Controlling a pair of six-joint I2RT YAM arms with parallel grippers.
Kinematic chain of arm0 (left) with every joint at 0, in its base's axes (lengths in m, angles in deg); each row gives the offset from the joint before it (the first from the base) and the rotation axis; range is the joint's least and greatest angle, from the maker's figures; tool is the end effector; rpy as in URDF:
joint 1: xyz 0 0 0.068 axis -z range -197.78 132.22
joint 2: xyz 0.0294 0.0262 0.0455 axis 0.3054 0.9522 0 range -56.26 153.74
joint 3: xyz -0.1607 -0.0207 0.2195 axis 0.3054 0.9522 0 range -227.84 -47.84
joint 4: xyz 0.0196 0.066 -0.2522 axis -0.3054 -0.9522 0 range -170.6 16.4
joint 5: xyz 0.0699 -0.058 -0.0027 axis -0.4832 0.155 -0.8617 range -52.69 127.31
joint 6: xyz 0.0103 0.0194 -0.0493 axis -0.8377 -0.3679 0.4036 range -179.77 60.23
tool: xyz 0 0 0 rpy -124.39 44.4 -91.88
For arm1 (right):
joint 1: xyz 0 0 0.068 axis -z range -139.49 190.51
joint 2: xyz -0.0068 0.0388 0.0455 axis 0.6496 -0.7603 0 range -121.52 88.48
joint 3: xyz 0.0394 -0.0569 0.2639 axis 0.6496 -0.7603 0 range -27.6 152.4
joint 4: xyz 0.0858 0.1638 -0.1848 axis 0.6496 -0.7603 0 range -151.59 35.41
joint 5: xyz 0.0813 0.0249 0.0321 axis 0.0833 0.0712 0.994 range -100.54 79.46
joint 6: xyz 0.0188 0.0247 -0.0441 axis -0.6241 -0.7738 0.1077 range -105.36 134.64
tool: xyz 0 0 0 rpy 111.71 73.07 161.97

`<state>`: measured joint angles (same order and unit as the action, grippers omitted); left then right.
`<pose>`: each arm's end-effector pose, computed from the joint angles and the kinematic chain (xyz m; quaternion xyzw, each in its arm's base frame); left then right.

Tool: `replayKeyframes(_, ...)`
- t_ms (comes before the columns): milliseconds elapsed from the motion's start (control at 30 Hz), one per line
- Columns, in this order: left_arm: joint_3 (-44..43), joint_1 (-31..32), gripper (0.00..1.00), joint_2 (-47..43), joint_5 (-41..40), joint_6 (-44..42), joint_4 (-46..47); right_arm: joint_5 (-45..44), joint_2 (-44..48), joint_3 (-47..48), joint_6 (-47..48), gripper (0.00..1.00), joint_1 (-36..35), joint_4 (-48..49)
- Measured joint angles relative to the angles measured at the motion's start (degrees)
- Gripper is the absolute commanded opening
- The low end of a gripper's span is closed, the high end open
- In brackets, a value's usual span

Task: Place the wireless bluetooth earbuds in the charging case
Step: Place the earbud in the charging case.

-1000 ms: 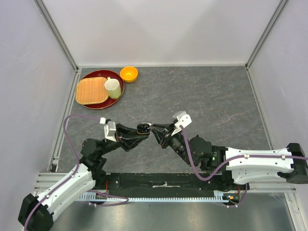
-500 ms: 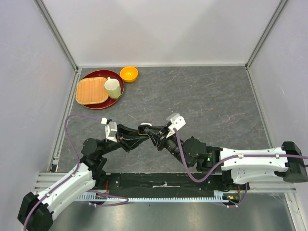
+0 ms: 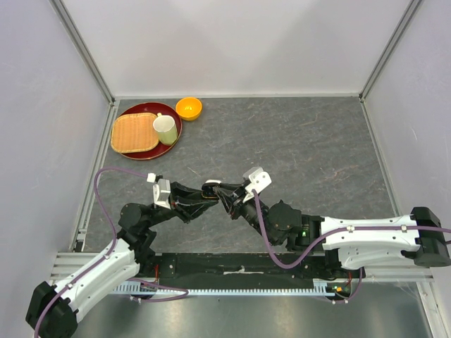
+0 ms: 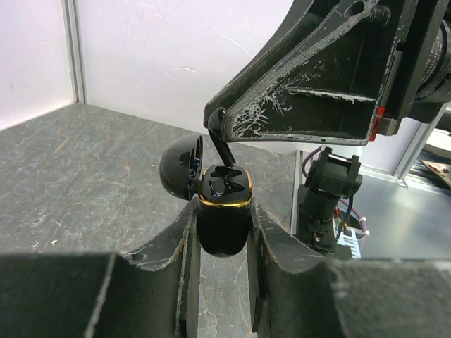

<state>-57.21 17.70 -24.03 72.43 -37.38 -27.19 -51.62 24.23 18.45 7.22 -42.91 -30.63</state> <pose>0.1023 -0.0980 0.2555 0.3103 0.4902 -0.5305 0.6181 0.0527 0.2528 0.3418 -0.1817 0.6551 0.3296 0.6551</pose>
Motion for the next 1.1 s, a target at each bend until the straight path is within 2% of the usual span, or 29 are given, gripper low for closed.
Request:
replayKeyframes(900, 0.00, 0.02, 0.02, 0.48, 0.07, 0.04, 0.52, -1.01, -0.90, -1.77, 0.37, 0.00, 0.00, 3.37)
replayKeyframes(1100, 0.02, 0.28, 0.02, -0.79, -0.72, 0.04, 0.24, 0.94, 0.81, -2.27, 0.42, 0.00, 0.00, 2.80)
